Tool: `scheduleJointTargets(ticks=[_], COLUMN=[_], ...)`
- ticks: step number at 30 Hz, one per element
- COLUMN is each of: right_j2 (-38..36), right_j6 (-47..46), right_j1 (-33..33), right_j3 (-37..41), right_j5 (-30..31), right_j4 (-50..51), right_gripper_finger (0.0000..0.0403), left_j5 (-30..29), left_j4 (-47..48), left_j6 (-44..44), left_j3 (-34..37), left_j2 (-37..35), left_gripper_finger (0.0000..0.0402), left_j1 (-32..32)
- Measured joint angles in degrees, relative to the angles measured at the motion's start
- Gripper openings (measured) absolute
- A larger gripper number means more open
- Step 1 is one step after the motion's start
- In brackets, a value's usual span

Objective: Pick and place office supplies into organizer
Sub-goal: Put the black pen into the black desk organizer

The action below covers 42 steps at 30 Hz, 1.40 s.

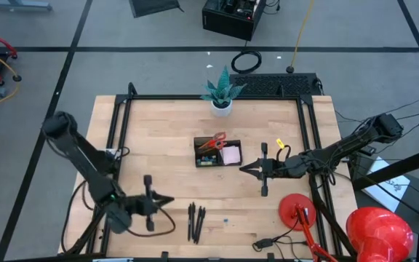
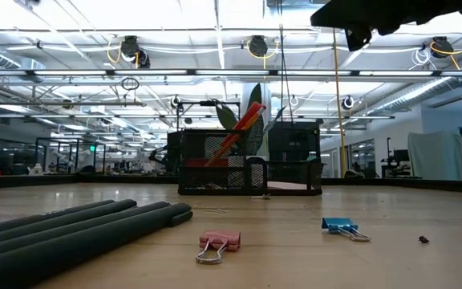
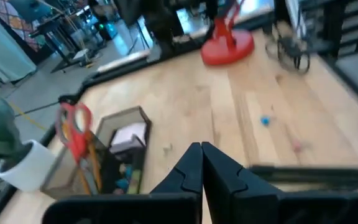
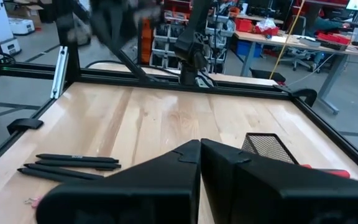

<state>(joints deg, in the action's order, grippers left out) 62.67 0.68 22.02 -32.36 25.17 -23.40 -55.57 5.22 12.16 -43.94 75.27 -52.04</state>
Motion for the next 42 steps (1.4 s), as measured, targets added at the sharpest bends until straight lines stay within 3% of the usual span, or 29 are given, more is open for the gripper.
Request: scheduleJointTargets(ticks=[5, 12, 19, 25, 28, 36, 42], right_j2=[0.00, 0.00, 0.00, 0.00, 0.00, 0.00, 0.00], right_j6=[0.05, 0.56, 0.98, 1.09, 1.10, 0.91, 0.47], right_j1=[0.00, -0.07, -0.09, -0.09, -0.09, -0.09, -0.09], right_j3=[0.00, 0.00, 0.00, 0.00, 0.00, 0.00, 0.00], right_j5=[0.02, 0.17, 0.23, 0.23, 0.24, 0.24, 0.24], right_j4=[-0.79, -2.34, -2.55, -2.14, -1.81, -1.71, -1.68], right_gripper_finger=[0.0004, 0.0004, 0.0004, 0.0004, 0.0004, 0.0004, 0.0004], left_j5=[3.41, 23.58, 38.26, 63.31, 71.24, 73.47, 69.87], left_j4=[-20.19, -60.31, -67.75, -78.23, -81.36, -82.54, -82.54], left_j6=[-5.52, -13.84, -12.50, -14.01, -14.09, -14.65, -12.20], left_j3=[8.32, 23.43, 25.75, 25.73, 25.73, 25.70, 25.70], left_j2=[6.84, 11.49, 15.71, 17.35, 17.35, 17.35, 17.35], left_gripper_finger=[0.0003, 0.0002, 0.0002, 0.0004, 0.0002, 0.0002, 0.0026], left_j1=[0.50, 9.44, 17.61, 19.00, 18.96, 18.91, 18.92])
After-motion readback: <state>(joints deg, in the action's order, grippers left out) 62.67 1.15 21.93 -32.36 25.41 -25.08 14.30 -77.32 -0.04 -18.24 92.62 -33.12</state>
